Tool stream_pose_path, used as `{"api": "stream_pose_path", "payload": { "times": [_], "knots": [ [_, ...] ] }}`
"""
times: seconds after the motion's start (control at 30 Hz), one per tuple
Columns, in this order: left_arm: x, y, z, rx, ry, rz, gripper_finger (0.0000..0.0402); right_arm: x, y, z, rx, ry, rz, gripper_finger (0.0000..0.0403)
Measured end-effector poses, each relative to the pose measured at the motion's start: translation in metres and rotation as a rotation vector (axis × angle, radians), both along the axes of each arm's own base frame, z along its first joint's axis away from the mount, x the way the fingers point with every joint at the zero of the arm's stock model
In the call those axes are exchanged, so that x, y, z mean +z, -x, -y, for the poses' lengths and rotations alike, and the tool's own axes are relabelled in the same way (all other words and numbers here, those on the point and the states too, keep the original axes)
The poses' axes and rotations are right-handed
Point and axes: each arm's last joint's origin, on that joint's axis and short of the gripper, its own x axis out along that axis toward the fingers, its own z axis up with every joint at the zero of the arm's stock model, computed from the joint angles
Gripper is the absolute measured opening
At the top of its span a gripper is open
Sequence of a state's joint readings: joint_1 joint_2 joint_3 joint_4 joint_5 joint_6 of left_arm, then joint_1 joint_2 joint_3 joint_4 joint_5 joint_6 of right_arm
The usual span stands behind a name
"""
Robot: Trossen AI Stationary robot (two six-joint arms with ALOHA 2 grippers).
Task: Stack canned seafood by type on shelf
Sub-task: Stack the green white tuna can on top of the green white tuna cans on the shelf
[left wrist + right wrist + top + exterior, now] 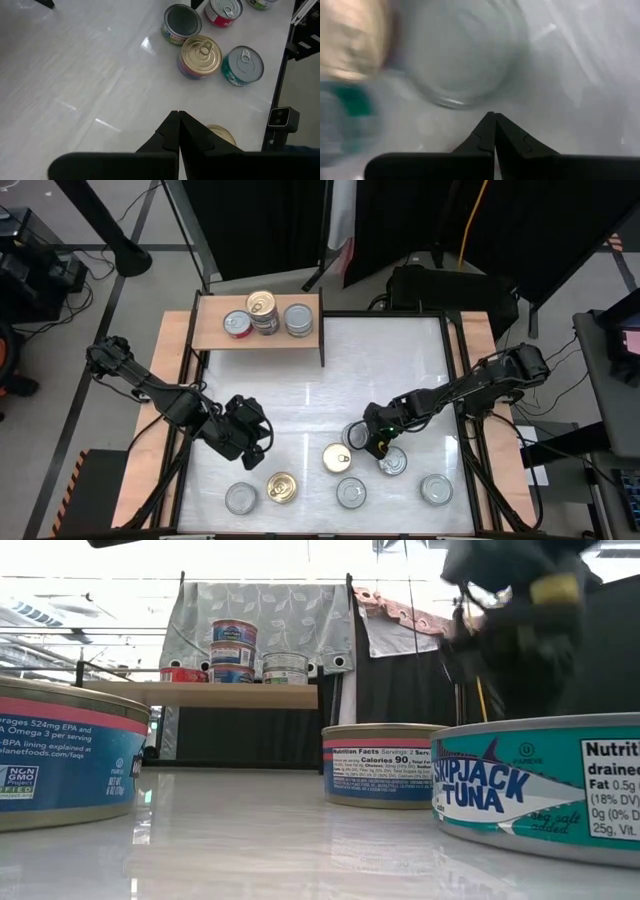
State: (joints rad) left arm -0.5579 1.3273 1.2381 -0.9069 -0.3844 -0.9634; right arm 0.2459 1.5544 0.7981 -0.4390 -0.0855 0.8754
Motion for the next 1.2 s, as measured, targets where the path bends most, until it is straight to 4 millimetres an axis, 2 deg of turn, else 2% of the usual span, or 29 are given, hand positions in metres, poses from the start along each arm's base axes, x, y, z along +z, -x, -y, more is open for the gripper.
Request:
{"api": "stream_pose_path", "payload": {
  "times": [0.07, 0.2, 0.43, 0.6, 0.93, 1.2],
  "knots": [
    [0.0, 0.0, 0.0, 0.0, 0.0, 0.0, 0.0004, -0.012, 0.009, 0.002, -0.01, 0.015, -0.066, 0.0],
    [0.0, 0.0, 0.0, 0.0, 0.0, 0.0, 0.0004, -0.015, 0.011, 0.003, -0.016, -0.006, -0.057, 0.0],
    [0.0, 0.0, 0.0, -0.006, 0.007, -0.004, 0.0004, 0.015, 0.008, 0.0, -0.015, -0.075, 0.141, 0.0],
    [0.0, 0.0, 0.0, -0.005, 0.004, -0.004, 0.0004, 0.018, 0.007, 0.0, -0.025, -0.076, 0.165, 0.0],
    [0.0, 0.0, 0.0, -0.003, -0.002, -0.001, 0.0004, 0.006, -0.001, 0.0, -0.041, -0.049, 0.163, 0.0],
    [0.0, 0.0, 0.0, -0.002, 0.0, -0.002, 0.0004, 0.002, 0.001, 0.0, -0.011, -0.026, 0.12, 0.0]
  ]
}}
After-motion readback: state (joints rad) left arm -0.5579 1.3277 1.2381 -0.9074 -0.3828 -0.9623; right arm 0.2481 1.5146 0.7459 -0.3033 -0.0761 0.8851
